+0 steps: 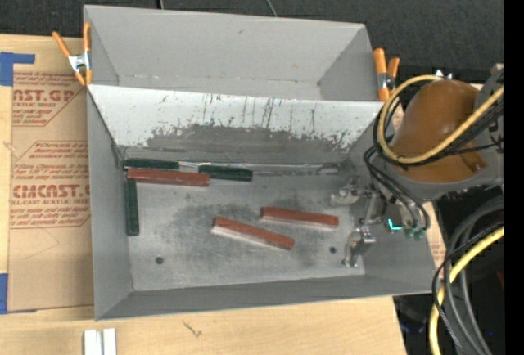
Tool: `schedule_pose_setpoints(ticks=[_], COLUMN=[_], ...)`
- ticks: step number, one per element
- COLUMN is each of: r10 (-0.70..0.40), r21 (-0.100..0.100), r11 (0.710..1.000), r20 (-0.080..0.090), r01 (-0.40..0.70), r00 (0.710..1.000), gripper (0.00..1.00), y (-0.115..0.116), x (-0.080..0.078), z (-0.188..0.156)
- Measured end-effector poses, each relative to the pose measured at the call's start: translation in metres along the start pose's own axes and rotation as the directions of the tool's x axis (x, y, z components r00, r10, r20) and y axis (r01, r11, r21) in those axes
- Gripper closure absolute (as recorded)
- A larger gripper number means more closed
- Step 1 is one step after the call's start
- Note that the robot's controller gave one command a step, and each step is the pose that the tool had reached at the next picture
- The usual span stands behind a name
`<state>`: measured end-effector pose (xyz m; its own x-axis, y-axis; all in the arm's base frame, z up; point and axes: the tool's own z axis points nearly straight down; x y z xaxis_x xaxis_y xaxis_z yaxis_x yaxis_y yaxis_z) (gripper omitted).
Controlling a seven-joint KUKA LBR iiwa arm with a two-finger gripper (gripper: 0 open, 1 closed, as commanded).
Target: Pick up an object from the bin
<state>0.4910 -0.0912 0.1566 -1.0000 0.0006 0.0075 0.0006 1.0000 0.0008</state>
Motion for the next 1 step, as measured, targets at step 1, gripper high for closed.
schedule_pose_setpoints(ticks=[1], r10=[-0.001], r21=[0.001], r11=[1.0], r20=[0.007], r01=[0.001], r00=[1.0], gripper=[0.0], y=[0.0003], x=[-0.002], z=[-0.0039])
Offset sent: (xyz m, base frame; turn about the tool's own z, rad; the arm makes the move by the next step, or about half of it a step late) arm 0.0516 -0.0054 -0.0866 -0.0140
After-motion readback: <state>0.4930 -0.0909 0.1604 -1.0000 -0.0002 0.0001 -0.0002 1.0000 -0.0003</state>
